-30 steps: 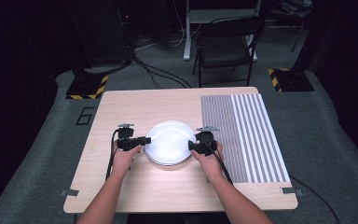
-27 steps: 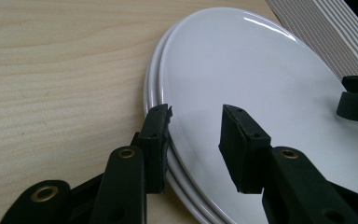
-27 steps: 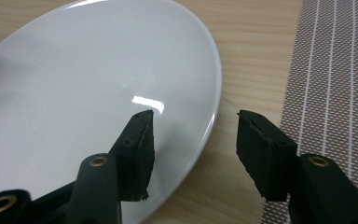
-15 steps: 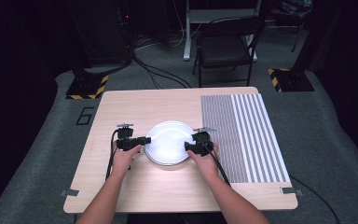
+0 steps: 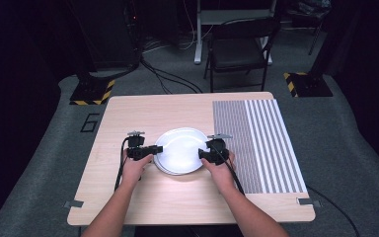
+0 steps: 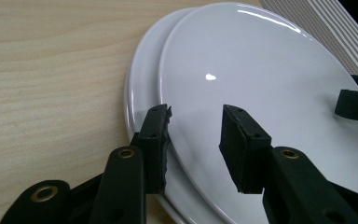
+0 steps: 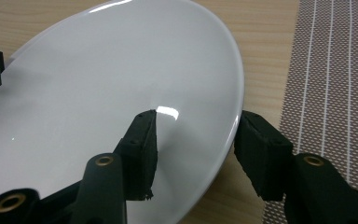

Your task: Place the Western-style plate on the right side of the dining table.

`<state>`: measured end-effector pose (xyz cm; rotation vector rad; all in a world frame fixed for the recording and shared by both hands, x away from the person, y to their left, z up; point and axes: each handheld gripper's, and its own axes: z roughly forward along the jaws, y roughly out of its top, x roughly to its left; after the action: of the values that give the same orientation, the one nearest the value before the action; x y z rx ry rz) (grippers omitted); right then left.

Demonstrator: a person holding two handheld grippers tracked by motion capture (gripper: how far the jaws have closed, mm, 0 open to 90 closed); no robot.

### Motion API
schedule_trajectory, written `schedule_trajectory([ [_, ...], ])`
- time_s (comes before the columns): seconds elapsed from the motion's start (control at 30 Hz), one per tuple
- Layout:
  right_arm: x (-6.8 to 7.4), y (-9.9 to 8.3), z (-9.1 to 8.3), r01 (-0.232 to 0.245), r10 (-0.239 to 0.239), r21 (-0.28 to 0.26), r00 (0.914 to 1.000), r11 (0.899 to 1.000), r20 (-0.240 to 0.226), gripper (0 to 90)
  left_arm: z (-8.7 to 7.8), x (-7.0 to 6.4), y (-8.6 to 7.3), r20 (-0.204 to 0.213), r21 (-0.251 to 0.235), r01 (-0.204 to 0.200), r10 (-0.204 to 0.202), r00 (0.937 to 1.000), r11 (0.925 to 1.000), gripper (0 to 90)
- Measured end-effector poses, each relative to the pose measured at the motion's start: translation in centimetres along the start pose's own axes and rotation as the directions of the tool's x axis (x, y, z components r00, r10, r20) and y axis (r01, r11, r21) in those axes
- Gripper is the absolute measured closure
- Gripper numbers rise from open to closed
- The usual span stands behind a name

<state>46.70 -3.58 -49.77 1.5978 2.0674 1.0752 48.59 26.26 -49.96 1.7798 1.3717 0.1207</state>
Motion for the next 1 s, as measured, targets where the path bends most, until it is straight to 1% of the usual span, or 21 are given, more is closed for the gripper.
schedule_trajectory([
  [0.03, 0.0, 0.0, -0.1, -0.012, 0.012, 0.003, 0.9999, 1.0, -0.002, 49.0, 0.1, 0.0, 0.0, 0.002, -0.003, 0.002, -0.002, 1.0, 1.0, 62.0],
  [0.07, -0.2, 0.0, -0.2, -0.01, 0.01, 0.001, 0.9999, 1.0, -0.008, 49.0, 0.1, 0.0, 0.0, 0.007, -0.002, 0.0, 0.0, 1.0, 1.0, 62.0],
  [0.13, -0.3, 0.1, -0.4, -0.021, 0.021, 0.0, 0.9998, 1.0, -0.006, 48.9, 0.3, -0.2, -0.1, 0.008, -0.009, 0.014, -0.014, 0.9999, 0.9999, 62.0],
  [0.2, -0.3, 0.1, -0.6, -0.01, 0.01, 0.0, 1.0, 1.0, 0.001, 48.9, 0.4, -0.3, -0.1, 0.009, 0.0, -0.001, 0.001, 1.0, 1.0, 62.1],
  [0.23, -0.4, 0.1, -0.6, 0.0, 0.0, -0.003, 1.0, 1.0, 0.003, 48.8, 0.5, -0.6, -0.1, 0.007, -0.004, 0.006, -0.006, 1.0, 1.0, 62.0],
  [0.27, -0.4, 0.1, -0.8, -0.005, 0.005, -0.004, 1.0, 1.0, 0.008, 48.8, 0.5, -0.5, -0.1, 0.004, 0.002, -0.011, 0.011, 0.9999, 0.9999, 62.0],
  [0.3, -0.5, 0.1, -0.8, 0.004, -0.004, -0.006, 1.0, 1.0, 0.005, 48.8, 0.6, -0.6, -0.1, 0.007, 0.001, -0.009, 0.009, 0.9999, 1.0, 61.9],
  [0.37, -0.6, 0.2, -1.0, -0.008, 0.008, -0.01, 1.0, 1.0, 0.004, 48.8, 0.6, -0.6, -0.1, 0.009, 0.002, -0.012, 0.012, 0.9999, 0.9999, 61.9],
  [0.4, -0.7, 0.2, -1.1, -0.015, 0.015, -0.01, 0.9999, 1.0, 0.003, 48.8, 0.7, -0.8, -0.1, 0.013, -0.001, 0.001, -0.001, 0.9999, 1.0, 61.9],
  [0.43, -0.8, 0.2, -1.2, -0.01, 0.01, -0.009, 0.9999, 1.0, 0.003, 48.8, 0.8, -0.8, -0.1, 0.023, 0.003, -0.004, 0.004, 0.9997, 1.0, 61.9],
  [0.53, -1.0, 0.2, -1.4, -0.019, 0.019, -0.013, 0.9998, 1.0, -0.001, 48.8, 0.9, -1.0, -0.1, 0.028, 0.002, 0.002, -0.002, 0.9996, 1.0, 62.0],
  [0.57, -1.1, 0.2, -1.6, -0.017, 0.017, -0.012, 0.9999, 1.0, 0.0, 48.9, 0.9, -1.1, -0.1, 0.03, 0.004, -0.014, 0.014, 0.9995, 0.9999, 62.0],
  [0.6, -1.2, 0.2, -1.7, -0.02, 0.02, -0.014, 0.9998, 1.0, 0.003, 49.0, 1.0, -1.3, -0.1, 0.032, 0.002, -0.008, 0.008, 0.9995, 1.0, 62.0],
  [0.73, -1.7, 0.2, -2.0, -0.023, 0.023, -0.013, 0.9997, 1.0, 0.006, 49.2, 1.2, -1.7, -0.2, 0.038, 0.006, -0.033, 0.033, 0.9987, 0.9994, 62.0],
  [0.83, -1.9, 0.1, -2.2, -0.026, 0.027, -0.017, 0.9996, 1.0, 0.01, 49.2, 1.3, -2.0, -0.2, 0.04, 0.004, -0.035, 0.035, 0.9986, 0.9994, 61.9],
  [0.87, -2.0, 0.1, -2.3, -0.019, 0.019, -0.013, 0.9998, 1.0, 0.008, 49.2, 1.4, -2.1, -0.2, 0.041, 0.003, -0.037, 0.037, 0.9985, 0.9993, 61.8],
  [0.9, -2.0, 0.1, -2.3, -0.026, 0.026, -0.014, 0.9996, 1.0, 0.009, 49.2, 1.4, -2.1, -0.2, 0.041, 0.003, -0.037, 0.037, 0.9985, 0.9993, 61.5],
  [1.0, -2.2, 0.1, -2.5, -0.027, 0.027, -0.017, 0.9996, 0.999, 0.009, 49.1, 1.6, -2.4, -0.3, 0.043, -0.001, -0.047, 0.047, 0.998, 0.9989, 60.5],
])
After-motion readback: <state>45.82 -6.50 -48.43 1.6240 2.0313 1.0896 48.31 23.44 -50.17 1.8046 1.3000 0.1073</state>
